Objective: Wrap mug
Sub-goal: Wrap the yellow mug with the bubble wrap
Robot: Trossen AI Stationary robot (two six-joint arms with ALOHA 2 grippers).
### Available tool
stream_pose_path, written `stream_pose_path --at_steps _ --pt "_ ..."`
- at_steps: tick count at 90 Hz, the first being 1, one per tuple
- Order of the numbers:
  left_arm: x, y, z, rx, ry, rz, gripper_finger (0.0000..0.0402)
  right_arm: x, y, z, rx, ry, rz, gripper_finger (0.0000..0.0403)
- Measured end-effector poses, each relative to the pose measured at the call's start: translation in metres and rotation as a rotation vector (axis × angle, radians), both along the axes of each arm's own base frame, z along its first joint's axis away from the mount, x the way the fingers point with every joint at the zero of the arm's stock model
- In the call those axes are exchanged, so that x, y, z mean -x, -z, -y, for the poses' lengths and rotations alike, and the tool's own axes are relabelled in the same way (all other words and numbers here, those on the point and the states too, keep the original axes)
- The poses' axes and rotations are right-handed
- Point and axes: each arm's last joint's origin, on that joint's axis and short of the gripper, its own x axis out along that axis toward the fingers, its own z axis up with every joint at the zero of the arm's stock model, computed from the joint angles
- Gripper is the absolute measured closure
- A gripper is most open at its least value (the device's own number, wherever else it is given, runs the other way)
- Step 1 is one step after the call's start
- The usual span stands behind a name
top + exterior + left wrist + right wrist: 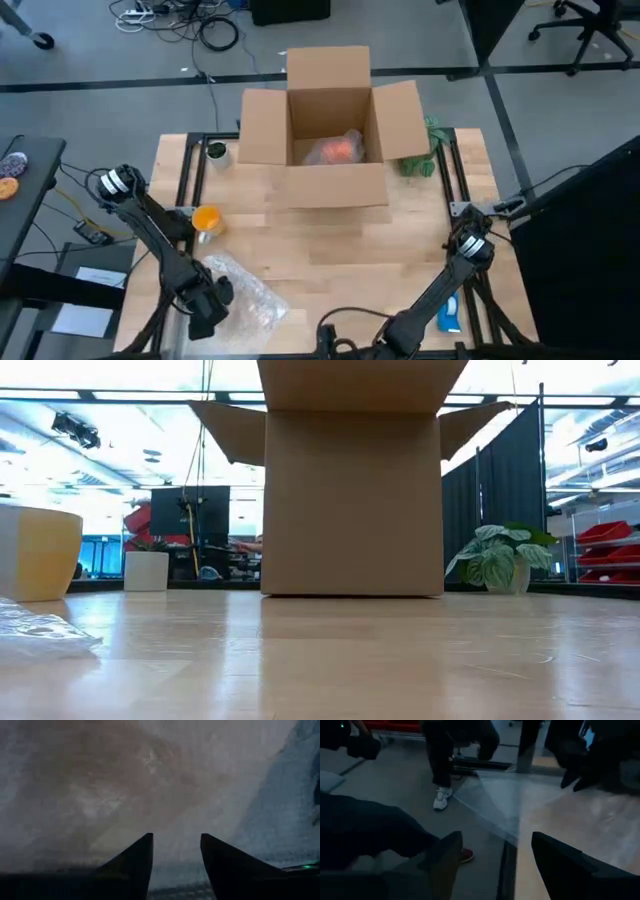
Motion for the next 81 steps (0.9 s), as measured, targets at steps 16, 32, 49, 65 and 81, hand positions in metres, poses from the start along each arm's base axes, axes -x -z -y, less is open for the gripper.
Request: stream_pose_path --at_steps 16,32,49,65,81 --pt "0.007 0.020 -0.012 -0.045 -0.027 -0.040 0.0243 -0.003 0.004 -0.001 0.004 0.013 0.019 0.0183" --pt "0.005 0.027 -0.006 0.086 -0.086 -0.046 0.0243 -0.009 0.004 0.004 -0.008 0.017 0.018 0.0183" --pt "-0.001 0.019 0.008 0.265 -0.096 -0.049 0.0243 -0.012 0.004 0.008 -0.007 0.017 0.014 0.0183" --pt "0.003 0.019 0.009 0.275 -0.094 -0.117 0.0243 -0.018 0.004 0.015 -0.007 0.032 0.014 0.0183" --pt "0.007 0.020 0.010 0.259 -0.080 -0.128 0.0243 -0.020 0.004 0.017 -0.004 0.039 0.010 0.0183"
